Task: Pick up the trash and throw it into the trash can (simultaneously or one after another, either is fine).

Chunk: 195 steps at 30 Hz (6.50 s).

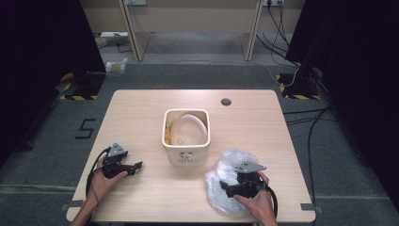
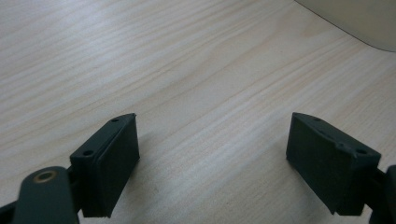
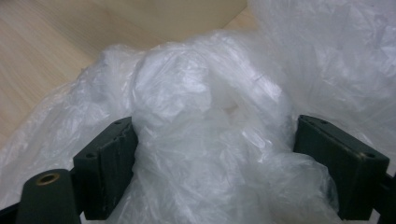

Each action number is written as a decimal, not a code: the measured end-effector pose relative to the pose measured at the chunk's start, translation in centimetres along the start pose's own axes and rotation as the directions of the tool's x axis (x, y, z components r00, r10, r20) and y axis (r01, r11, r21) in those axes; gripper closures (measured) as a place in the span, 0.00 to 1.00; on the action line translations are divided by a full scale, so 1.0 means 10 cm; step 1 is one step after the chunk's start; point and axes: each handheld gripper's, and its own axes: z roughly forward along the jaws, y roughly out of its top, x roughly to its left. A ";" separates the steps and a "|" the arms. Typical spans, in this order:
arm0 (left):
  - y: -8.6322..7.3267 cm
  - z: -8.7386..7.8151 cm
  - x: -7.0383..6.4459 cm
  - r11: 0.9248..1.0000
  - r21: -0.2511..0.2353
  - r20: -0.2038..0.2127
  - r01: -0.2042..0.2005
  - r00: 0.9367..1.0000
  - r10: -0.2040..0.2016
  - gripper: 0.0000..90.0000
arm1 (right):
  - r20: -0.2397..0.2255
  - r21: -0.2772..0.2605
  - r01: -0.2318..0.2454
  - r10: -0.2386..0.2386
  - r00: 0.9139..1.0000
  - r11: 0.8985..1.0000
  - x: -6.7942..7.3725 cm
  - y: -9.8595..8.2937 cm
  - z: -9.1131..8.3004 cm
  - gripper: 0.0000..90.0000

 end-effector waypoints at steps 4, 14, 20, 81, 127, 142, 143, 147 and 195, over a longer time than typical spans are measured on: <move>0.00 0.00 0.00 1.000 0.003 0.002 -0.001 1.000 0.001 0.18 | 0.018 0.015 0.021 -0.021 1.000 1.000 0.00 -0.01 0.02 0.26; 0.00 0.00 0.00 1.000 0.000 0.000 0.000 1.000 0.000 0.18 | 0.033 0.001 0.006 -0.006 0.999 1.000 -0.12 -0.05 -0.02 0.66; 0.00 0.00 0.00 1.000 0.003 0.002 -0.001 1.000 0.001 0.18 | 0.017 -0.045 -0.021 0.022 1.000 0.999 -0.17 -0.03 -0.13 0.76; 0.00 0.00 0.00 1.000 0.001 0.001 -0.001 1.000 0.001 0.18 | 0.020 -0.341 0.087 -0.085 0.996 0.936 -0.29 1.45 -1.17 0.80; 0.00 0.00 0.00 1.000 0.006 0.003 -0.002 1.000 0.002 0.18 | -0.014 -0.308 0.138 -0.150 0.989 0.941 -0.21 2.48 -1.21 0.80; 0.00 0.00 0.00 1.000 0.005 0.002 -0.002 1.000 0.002 0.18 | -0.091 -0.265 0.184 -0.215 0.972 0.947 0.13 2.88 -0.66 0.80; 0.00 0.00 0.00 1.000 0.003 0.001 -0.001 1.000 0.001 0.18 | -0.097 -0.259 0.181 -0.212 0.972 0.949 0.15 2.89 -0.62 0.80; 0.00 0.00 0.00 1.000 0.005 0.002 -0.001 1.000 0.001 0.18 | -0.112 -0.244 0.196 -0.228 0.967 0.950 0.20 2.92 -0.49 0.80; 0.00 0.00 0.00 1.000 0.005 0.002 -0.004 1.000 0.004 0.18 | -0.241 0.190 0.240 -0.192 0.951 0.952 0.26 2.39 0.97 0.80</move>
